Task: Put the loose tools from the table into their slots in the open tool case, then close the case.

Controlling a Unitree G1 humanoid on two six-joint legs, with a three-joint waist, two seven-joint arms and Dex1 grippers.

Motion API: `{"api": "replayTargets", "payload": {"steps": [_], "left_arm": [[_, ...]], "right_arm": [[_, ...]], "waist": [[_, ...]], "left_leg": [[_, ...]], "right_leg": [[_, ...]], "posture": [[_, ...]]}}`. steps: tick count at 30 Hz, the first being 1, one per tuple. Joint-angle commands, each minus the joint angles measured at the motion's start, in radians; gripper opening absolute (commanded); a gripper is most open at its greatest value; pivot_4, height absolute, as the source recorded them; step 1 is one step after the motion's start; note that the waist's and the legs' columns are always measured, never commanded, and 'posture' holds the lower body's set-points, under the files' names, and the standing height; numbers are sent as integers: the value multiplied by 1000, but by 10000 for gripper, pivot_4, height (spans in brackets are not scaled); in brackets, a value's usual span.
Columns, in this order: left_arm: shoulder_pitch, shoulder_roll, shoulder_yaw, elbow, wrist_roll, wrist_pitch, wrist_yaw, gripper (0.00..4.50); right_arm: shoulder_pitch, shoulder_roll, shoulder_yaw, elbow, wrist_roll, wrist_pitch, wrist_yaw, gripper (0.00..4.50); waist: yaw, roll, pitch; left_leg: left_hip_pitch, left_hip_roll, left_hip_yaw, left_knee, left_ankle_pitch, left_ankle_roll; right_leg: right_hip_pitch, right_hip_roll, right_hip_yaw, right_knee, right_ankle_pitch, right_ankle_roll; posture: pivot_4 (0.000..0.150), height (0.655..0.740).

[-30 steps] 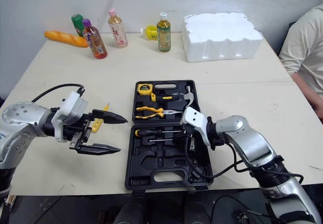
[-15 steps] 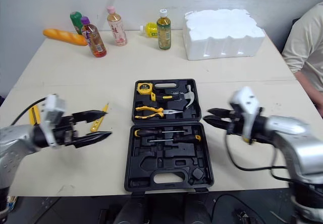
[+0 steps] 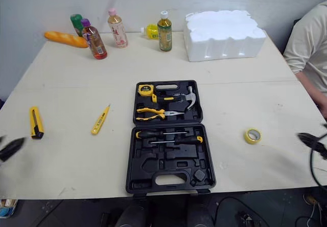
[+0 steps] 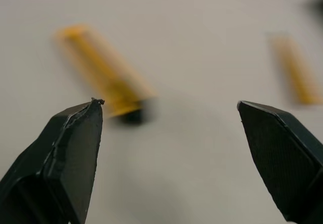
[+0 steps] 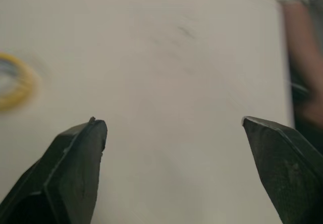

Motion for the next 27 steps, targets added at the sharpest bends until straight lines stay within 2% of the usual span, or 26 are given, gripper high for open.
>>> {"api": "replayTargets", "payload": {"steps": [1,5,9,12,15,20,24,27], "left_arm": [[-19,15,9,-10,13,-32,20,45000],[-10,20,-41,-9,60,-24,49,45000],[31,-14,-157,-331,-66,91,-63,45000],[3,-25,-231,-481,-89,142,-30,45000],[-77,-40,-306,-568,-97,220,67,45000],[-202,-75,-472,-618,-29,331,228,45000],[-282,-130,-533,-566,21,381,336,45000],[-320,-155,-583,-520,67,374,367,45000]], "right_arm": [[-28,-31,-17,-2,9,-61,8,44345],[-49,-25,-18,-57,35,-30,11,44345],[-91,6,6,-299,193,122,44,44345],[-110,18,44,-507,331,263,42,44345],[-151,23,100,-671,469,378,6,44345],[-270,45,255,-877,636,461,-65,44345],[-357,64,338,-934,713,479,-111,44345],[-379,60,373,-963,749,479,-106,44345]], "waist": [[-2,0,0],[-5,0,0],[-9,0,0],[-8,0,0],[0,0,0],[0,0,0],[3,0,0],[4,0,0]], "left_leg": [[0,0,1,1,0,0],[1,0,1,1,0,0],[0,2,0,0,-1,-1],[-1,3,-3,0,-1,-3],[-1,3,-5,0,-1,-4],[-2,2,-5,1,0,-4],[-3,2,-6,2,0,-4],[-4,1,-6,2,0,-4]], "right_leg": [[0,0,0,0,0,1],[1,-1,4,0,1,1],[0,-2,7,1,2,3],[0,-2,5,0,2,3],[0,-1,3,1,1,2],[0,0,2,1,2,3],[0,1,1,1,2,3],[0,1,0,1,2,3]], "posture": [[1500,7383],[1500,7383],[1500,7383],[1500,7383],[1500,7383],[1500,7383],[1500,7383],[1500,7383]]}}
